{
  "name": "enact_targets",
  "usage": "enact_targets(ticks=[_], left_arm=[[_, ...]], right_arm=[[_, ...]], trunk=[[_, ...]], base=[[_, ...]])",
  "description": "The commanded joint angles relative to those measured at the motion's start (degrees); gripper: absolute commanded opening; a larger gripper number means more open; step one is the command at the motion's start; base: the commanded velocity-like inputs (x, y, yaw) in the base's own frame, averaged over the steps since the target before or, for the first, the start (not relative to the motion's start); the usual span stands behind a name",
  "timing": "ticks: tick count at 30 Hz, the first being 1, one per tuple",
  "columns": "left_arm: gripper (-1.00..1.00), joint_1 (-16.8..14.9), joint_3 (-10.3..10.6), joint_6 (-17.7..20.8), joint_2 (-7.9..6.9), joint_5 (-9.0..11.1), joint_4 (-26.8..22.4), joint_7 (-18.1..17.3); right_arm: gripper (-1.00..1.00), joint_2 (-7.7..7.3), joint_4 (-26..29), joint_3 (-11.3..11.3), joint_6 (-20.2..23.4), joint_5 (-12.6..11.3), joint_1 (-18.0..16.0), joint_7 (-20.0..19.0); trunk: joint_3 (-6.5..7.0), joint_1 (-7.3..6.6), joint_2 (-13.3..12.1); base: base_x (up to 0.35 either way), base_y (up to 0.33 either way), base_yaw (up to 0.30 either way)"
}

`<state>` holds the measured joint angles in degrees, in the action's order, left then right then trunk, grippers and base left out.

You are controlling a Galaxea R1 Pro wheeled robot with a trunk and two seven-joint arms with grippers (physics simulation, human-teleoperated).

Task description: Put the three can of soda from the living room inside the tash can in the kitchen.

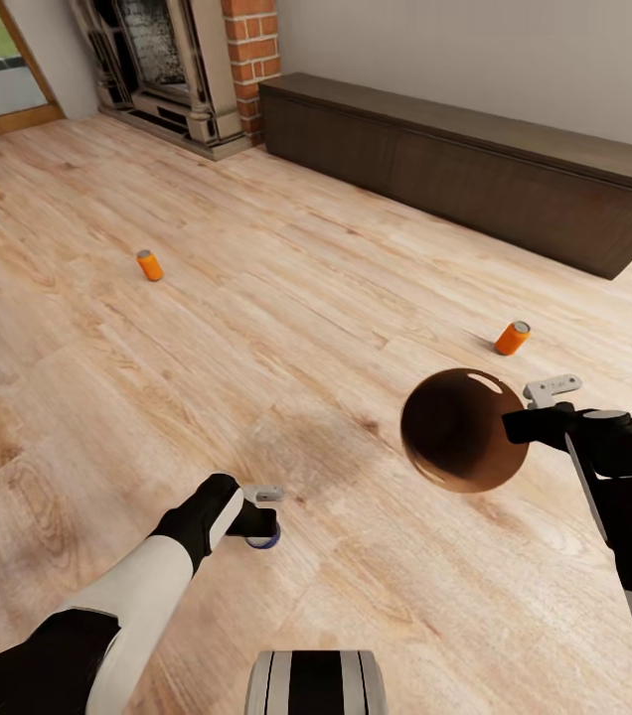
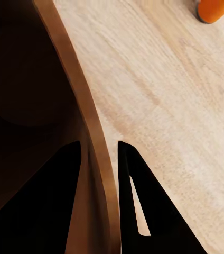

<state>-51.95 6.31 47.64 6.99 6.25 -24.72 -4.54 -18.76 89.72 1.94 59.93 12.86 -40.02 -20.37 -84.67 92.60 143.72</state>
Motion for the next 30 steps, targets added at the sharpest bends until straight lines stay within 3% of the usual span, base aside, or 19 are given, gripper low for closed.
enact_targets(ticks=[1, 6, 12, 17, 19, 26, 28, 29, 30], left_arm=[[-1.00, 0.00, 0.01, -0.07, -0.02, -0.01, -0.02, -0.06], [-1.00, 0.00, 0.09, -0.94, -0.11, -0.01, -1.73, -0.70], [-1.00, 0.47, -0.02, -0.40, -0.68, 0.03, -12.83, -4.95], [-1.00, 0.63, -0.16, 0.76, -2.65, 0.12, -17.12, -6.43], [-1.00, 0.69, -0.08, 1.41, -5.12, 0.20, -19.15, -9.33], [-1.00, 1.14, 0.07, 3.29, -11.49, 0.10, -26.11, -21.02], [-1.00, 2.20, 0.09, 4.32, -12.67, 0.24, -30.48, -22.76], [-1.00, 5.46, 0.07, 6.72, -13.41, 0.35, -38.72, -23.87], [-1.00, 7.35, 0.08, 7.85, -13.57, 0.36, -42.62, -24.13]], right_arm=[[-1.00, 0.02, -0.02, 0.00, 0.07, -0.58, 0.16, -0.30], [-1.00, 0.58, -0.20, -0.08, 0.07, -0.72, 1.11, -0.37], [-1.00, 1.76, -0.36, -0.06, 0.07, -0.79, 1.24, -0.81], [-1.00, 1.40, -0.63, 0.29, 0.07, -0.57, 1.26, -8.30], [-1.00, 1.24, -0.98, 0.34, 0.07, -0.44, 1.28, -11.40], [-1.00, 1.37, -2.90, 0.28, 0.07, -0.37, 1.34, -13.46], [-1.00, 1.45, -3.17, 0.25, 0.07, -0.38, 1.38, -13.64], [-1.00, 1.50, -3.51, 0.26, 0.07, -0.38, 1.37, -13.79], [-1.00, 1.51, -3.62, 0.26, 0.07, -0.39, 1.40, -13.83]], trunk=[[0.23, -0.03, -0.01], [1.34, -0.15, -0.08], [2.67, -0.31, -0.16], [3.78, -0.44, -0.23], [4.22, -0.49, -0.26], [5.77, -0.67, -0.35], [6.21, -0.72, -0.38], [6.43, -0.75, -0.39], [6.66, -0.77, -0.40]], base=[[0.000, 0.000, 0.000], [0.000, 0.000, 0.000], [0.000, 0.000, 0.000], [0.000, 0.000, 0.000], [0.000, 0.000, 0.000], [0.000, 0.000, 0.000], [0.000, 0.000, 0.000], [0.000, 0.000, 0.000], [0.000, 0.000, 0.000]])
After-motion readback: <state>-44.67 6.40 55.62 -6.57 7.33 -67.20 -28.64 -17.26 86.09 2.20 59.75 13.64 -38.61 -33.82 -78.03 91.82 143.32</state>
